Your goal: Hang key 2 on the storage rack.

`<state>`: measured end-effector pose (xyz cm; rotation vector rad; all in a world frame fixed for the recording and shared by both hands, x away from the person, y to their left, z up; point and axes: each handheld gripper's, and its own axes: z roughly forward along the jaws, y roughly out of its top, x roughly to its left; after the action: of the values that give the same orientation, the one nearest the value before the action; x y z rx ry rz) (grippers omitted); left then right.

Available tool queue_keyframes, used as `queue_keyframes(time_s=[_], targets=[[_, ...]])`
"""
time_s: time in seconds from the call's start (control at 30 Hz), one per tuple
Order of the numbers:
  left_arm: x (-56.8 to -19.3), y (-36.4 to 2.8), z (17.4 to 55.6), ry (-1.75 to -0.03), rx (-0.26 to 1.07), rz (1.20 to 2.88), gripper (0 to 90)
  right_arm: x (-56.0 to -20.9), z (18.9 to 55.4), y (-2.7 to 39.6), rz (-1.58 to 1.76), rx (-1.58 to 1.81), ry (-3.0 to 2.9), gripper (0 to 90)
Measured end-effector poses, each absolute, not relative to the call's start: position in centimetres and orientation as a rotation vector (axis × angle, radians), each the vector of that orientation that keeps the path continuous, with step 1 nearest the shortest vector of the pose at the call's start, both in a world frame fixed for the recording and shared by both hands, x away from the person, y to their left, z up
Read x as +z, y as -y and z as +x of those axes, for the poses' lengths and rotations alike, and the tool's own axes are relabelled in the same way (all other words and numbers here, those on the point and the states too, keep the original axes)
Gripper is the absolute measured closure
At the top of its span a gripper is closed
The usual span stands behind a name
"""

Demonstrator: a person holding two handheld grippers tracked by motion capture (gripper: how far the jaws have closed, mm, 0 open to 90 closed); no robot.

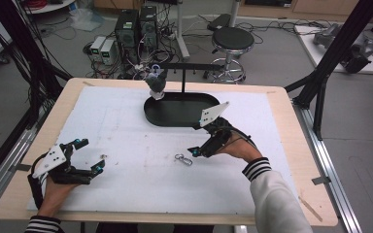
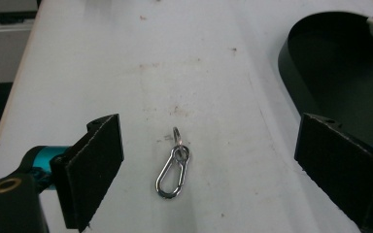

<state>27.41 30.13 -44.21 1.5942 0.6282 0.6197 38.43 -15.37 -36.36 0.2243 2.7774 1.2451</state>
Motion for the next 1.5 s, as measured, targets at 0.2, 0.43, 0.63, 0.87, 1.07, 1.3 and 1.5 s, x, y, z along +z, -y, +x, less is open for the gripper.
queue_keyframes(time_s=[0.2,0.43,0.63,0.87,1.07,1.3,1.5], targets=[[-44.2,-30.1,27.4,-0.626,0.623,1.596,1.7,-37.1,38.5,14.5,0.204,1.206,-2.817,9.6],[-44.9,-29.9,27.3,-0.637,0.624,1.588,1.7,-38.1,38.7,13.6,0.202,1.164,-2.867,9.6],[-44.9,-29.9,27.2,-0.635,0.629,1.584,1.7,-38.7,38.7,12.8,0.217,1.129,-2.897,9.7],[-45.0,-30.0,27.1,-0.636,0.638,1.573,1.7,-39.4,38.7,12.2,0.2,1.072,-2.921,9.8],[-45.0,-29.9,27.1,-0.645,0.651,1.573,1.7,-40.0,38.7,11.8,0.193,1.04,-2.943,14.7],[-45.0,-29.9,27.1,-0.654,0.648,1.563,1.7,-40.4,38.8,11.4,0.177,1.003,-2.989,29.4],[-45.1,-30.1,26.9,-0.644,0.661,1.552,1.7,-40.7,38.9,11.3,0.16,0.97,-3.013,43.5]])
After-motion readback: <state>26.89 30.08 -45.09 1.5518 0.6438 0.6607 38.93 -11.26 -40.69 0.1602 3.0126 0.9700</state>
